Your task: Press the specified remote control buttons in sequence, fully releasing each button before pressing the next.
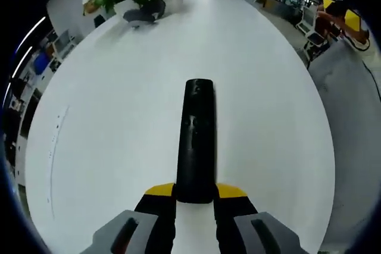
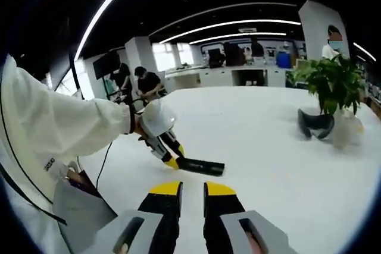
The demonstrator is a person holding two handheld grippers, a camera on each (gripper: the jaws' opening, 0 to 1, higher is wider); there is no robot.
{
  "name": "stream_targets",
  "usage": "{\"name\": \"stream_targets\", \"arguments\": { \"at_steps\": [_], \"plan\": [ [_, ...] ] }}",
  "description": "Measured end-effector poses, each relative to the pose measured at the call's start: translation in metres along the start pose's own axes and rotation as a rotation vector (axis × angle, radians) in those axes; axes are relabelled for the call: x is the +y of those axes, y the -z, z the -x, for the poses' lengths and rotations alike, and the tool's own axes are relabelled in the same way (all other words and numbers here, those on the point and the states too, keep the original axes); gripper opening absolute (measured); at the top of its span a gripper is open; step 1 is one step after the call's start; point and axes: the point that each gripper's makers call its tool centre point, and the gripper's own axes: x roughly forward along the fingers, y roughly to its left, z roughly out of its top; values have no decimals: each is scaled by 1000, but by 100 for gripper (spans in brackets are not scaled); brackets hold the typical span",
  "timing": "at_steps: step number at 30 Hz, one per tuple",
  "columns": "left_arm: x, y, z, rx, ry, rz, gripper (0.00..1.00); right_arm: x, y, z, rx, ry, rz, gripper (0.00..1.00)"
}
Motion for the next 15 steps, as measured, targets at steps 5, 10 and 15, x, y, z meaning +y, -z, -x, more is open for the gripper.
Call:
{"name": "stream_targets", "arguments": {
  "at_steps": [5,10,15],
  "plan": [
    [-16,1,0,19,7,-24,23,3,7,-3,48,-15,21,1],
    [-33,3,0,31,13,-35,23,5,9,-8,84,-36,36,0],
    [-50,4,1,20,12,-23,23,5,12,-14,123,-45,61,0]
  ]
}}
